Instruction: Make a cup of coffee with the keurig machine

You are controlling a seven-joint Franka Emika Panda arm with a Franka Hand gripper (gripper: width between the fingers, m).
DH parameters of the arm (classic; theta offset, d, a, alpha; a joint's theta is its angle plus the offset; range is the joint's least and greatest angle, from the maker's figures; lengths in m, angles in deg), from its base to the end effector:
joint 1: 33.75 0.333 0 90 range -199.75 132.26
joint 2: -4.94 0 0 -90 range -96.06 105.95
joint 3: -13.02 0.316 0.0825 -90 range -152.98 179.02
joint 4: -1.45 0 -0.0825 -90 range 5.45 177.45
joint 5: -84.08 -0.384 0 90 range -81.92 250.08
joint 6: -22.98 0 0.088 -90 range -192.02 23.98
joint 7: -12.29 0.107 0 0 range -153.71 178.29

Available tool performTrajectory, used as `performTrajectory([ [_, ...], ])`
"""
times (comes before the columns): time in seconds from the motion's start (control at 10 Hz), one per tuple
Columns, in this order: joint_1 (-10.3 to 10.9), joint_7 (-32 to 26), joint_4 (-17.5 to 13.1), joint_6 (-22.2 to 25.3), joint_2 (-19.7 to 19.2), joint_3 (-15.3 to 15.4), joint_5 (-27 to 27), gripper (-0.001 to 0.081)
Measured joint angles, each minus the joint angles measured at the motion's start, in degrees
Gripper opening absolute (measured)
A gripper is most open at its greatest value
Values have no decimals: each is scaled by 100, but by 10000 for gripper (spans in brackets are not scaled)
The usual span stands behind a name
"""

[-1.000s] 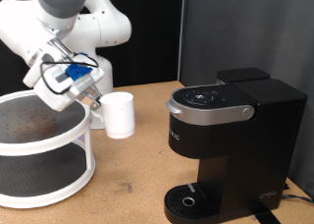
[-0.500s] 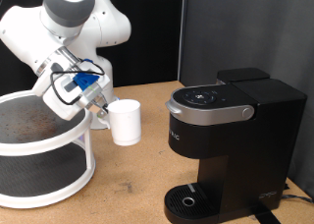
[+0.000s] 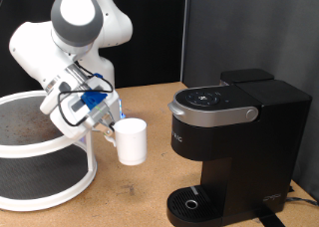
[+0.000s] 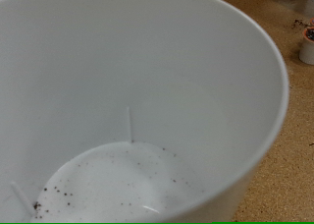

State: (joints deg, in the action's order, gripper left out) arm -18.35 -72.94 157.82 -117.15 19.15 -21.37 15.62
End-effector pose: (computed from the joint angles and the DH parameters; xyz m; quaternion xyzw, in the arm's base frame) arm 0.3693 -0.1126 0.2817 -0.9113 -0.0736 -0.2751 0.2974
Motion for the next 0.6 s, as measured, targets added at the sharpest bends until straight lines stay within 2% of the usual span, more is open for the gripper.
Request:
performTrajectory([
  [0.2, 162, -333, -128, -20, -312, 69, -497, 72],
  [0.6, 327, -618, -264, -74, -743, 290, -928, 72],
])
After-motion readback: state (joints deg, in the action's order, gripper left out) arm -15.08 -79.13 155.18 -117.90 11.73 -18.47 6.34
